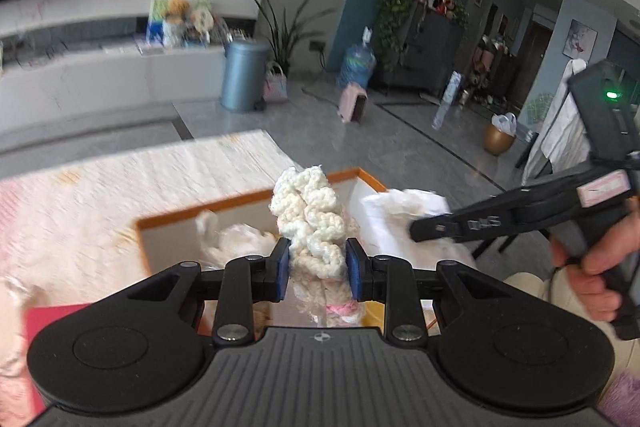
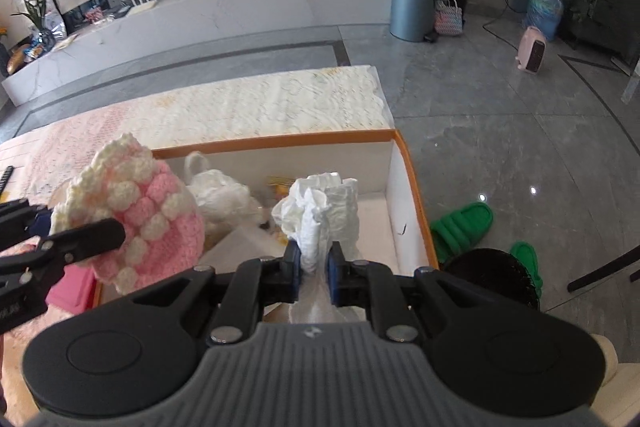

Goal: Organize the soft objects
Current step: 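Carry the crochet piece and plastic bag over the orange box with both tools, then open both tools to release the crochet and bag into the box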

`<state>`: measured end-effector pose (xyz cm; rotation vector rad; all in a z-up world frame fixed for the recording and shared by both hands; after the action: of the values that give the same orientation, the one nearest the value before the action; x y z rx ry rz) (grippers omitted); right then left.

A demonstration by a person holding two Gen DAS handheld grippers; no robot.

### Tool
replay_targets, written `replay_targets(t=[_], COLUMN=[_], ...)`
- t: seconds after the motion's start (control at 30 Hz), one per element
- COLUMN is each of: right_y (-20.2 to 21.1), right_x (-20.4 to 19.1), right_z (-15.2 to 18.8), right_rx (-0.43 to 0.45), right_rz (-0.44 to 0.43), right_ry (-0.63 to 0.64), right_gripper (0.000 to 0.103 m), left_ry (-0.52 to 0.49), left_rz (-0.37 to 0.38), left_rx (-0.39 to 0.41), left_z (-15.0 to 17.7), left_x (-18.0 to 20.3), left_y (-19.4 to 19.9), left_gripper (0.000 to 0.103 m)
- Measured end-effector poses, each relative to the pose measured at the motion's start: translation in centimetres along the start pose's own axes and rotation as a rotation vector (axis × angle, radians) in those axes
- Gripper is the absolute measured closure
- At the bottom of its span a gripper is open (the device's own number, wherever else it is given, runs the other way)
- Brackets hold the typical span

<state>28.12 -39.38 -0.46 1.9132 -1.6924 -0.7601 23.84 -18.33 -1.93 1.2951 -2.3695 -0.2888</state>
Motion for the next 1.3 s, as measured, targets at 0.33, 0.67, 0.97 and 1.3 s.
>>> replay_targets(t=[0.33, 0.67, 0.97, 1.3], right_y=[-7.0, -9.9, -8.7, -4.5], right_x=[2.9, 3.3, 2.2, 1.3], right_z=[1.8, 3.9, 3.6, 2.3], right_rx=[-0.099, -0.153, -0.137, -0.049], right_rz=[0.038, 0.023, 0.024, 0.035], right_ry=[-0.013, -0.018, 0.025, 0.033], right_gripper=[0.091, 0.086, 0.07, 0.039], left_ry=[0.038, 0.033, 0.012, -0.062], left_rz=[0.09, 0.062, 0.039, 0.01], left_rx=[-0.195, -0.388, -0.364, -0.256], left_z=[4.1, 5.5, 4.8, 2.5], left_x=[-0.1, 0.7, 1.6, 3.1], left_y=[-8.1, -11.2, -10.4, -6.1], left_gripper=[0.071, 0.069, 0.046, 0.038])
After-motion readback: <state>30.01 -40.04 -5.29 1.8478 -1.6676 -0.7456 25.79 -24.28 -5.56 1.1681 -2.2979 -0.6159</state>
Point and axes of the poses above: each gripper's, at about its wrist camera, not at the fingertips, and y roughly against the way its jaws point, x to its right, z to its underside, the point moved 1 cm from there along -y, roughly the way its jaws point, and after that the axes turned 14 degrees about x, right-handed, at the moved point
